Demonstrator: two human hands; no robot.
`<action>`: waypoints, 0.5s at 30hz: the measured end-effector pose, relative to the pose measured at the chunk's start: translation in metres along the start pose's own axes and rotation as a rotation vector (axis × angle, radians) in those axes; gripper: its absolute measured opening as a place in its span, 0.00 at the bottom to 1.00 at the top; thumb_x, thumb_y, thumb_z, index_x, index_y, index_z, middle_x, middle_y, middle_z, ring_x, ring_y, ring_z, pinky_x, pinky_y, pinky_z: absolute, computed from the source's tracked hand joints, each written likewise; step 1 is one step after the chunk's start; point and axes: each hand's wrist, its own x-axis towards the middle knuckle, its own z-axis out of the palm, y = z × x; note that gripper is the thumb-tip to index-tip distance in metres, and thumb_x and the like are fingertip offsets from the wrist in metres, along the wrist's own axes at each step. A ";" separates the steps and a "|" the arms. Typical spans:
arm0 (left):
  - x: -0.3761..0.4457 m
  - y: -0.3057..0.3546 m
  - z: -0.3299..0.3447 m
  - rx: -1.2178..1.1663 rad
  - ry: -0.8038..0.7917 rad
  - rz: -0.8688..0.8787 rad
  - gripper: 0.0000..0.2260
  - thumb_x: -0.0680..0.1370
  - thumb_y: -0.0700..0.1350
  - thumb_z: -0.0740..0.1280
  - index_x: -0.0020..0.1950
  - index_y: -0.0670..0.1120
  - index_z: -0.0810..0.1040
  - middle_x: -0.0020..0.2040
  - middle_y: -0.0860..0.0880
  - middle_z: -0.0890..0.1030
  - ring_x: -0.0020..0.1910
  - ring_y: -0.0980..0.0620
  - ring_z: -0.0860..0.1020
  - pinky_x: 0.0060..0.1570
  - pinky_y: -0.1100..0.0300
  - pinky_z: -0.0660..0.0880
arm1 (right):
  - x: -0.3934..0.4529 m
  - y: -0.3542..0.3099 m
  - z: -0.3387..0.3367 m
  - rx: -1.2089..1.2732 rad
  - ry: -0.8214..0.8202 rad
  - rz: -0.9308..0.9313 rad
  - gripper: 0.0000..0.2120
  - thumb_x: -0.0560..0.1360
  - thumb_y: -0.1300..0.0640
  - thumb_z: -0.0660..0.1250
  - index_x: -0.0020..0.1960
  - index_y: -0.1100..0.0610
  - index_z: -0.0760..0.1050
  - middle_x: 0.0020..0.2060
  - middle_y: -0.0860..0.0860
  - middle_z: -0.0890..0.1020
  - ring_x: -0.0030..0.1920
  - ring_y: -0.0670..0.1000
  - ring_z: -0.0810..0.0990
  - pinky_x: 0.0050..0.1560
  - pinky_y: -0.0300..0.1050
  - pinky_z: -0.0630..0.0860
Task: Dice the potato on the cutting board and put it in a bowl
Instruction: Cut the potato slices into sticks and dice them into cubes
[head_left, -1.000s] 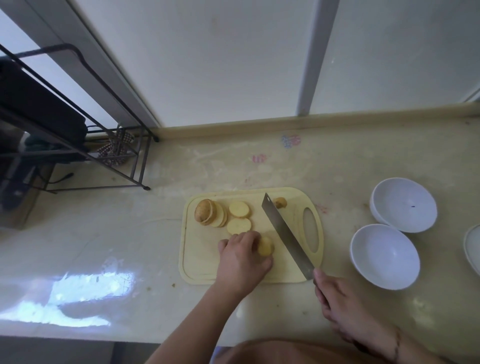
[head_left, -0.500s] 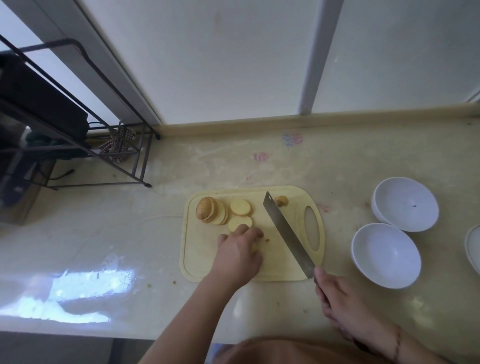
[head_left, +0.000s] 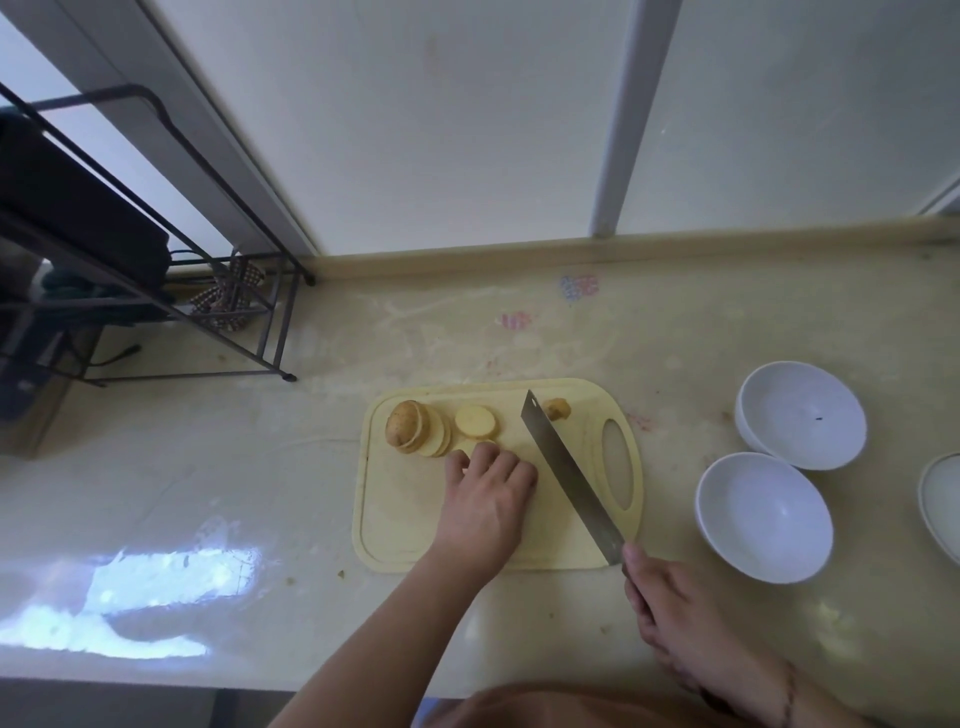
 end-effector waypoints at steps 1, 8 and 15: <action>0.003 0.000 -0.001 -0.018 0.005 -0.019 0.04 0.76 0.43 0.64 0.45 0.49 0.78 0.39 0.54 0.78 0.47 0.47 0.74 0.47 0.52 0.60 | 0.000 0.000 0.000 0.000 0.001 -0.011 0.26 0.74 0.32 0.54 0.33 0.54 0.64 0.24 0.53 0.62 0.22 0.49 0.57 0.24 0.37 0.55; 0.063 -0.006 -0.012 -0.226 0.044 -0.264 0.04 0.76 0.41 0.70 0.48 0.49 0.82 0.44 0.54 0.84 0.51 0.45 0.75 0.49 0.51 0.59 | -0.007 -0.003 -0.004 0.036 0.024 -0.037 0.28 0.68 0.29 0.54 0.33 0.54 0.64 0.24 0.53 0.60 0.22 0.49 0.56 0.24 0.38 0.54; 0.079 -0.016 -0.013 -0.333 -0.037 -0.184 0.10 0.76 0.38 0.69 0.52 0.51 0.86 0.56 0.54 0.83 0.61 0.44 0.72 0.54 0.51 0.60 | -0.014 -0.010 -0.005 0.100 0.033 -0.038 0.25 0.74 0.34 0.53 0.34 0.56 0.63 0.24 0.52 0.58 0.22 0.48 0.54 0.24 0.37 0.54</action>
